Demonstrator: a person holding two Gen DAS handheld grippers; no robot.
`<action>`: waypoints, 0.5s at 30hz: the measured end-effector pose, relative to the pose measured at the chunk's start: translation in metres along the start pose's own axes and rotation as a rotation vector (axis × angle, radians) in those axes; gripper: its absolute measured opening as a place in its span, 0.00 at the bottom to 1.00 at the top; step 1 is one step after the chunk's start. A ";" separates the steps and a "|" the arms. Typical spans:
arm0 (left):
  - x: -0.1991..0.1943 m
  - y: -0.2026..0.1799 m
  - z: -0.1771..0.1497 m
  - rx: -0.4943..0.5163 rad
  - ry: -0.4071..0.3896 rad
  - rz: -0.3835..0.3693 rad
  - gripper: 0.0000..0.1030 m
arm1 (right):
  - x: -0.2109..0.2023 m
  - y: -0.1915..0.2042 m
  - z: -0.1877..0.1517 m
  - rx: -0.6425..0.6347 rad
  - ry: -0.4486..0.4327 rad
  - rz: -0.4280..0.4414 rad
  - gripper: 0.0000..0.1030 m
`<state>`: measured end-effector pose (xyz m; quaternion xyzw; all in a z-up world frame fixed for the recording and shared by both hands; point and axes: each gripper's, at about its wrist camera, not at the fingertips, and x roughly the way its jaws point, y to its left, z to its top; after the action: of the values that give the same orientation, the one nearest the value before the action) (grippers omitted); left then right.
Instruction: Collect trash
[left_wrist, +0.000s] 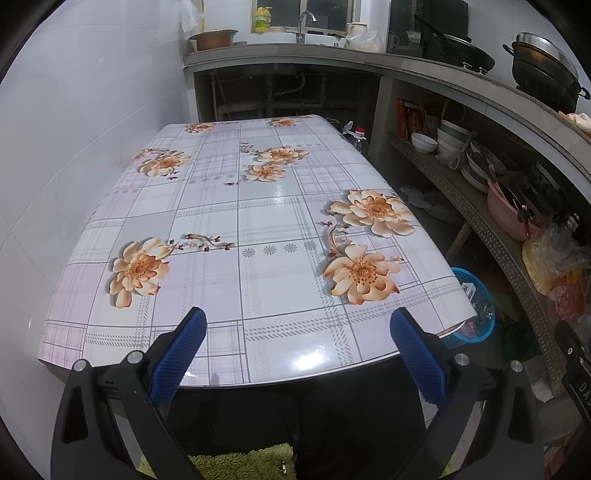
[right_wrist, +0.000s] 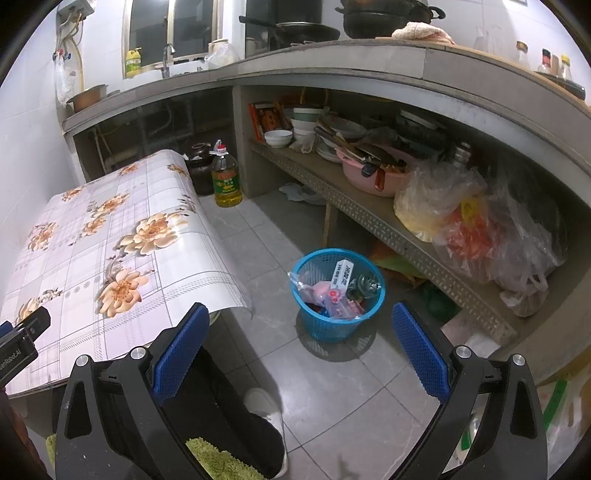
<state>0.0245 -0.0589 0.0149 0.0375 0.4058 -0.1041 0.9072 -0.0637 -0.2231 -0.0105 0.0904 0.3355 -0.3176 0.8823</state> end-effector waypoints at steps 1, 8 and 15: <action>0.000 0.000 0.000 0.000 -0.001 0.000 0.95 | 0.000 0.000 0.000 0.000 0.000 0.001 0.92; -0.001 0.001 0.001 -0.003 0.002 0.000 0.95 | 0.000 0.001 0.000 -0.001 0.001 -0.001 0.92; -0.001 0.002 0.000 -0.008 0.002 0.001 0.95 | -0.001 0.000 0.000 0.000 -0.001 0.000 0.92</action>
<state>0.0244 -0.0570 0.0159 0.0342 0.4071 -0.1021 0.9070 -0.0639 -0.2222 -0.0101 0.0900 0.3350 -0.3174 0.8826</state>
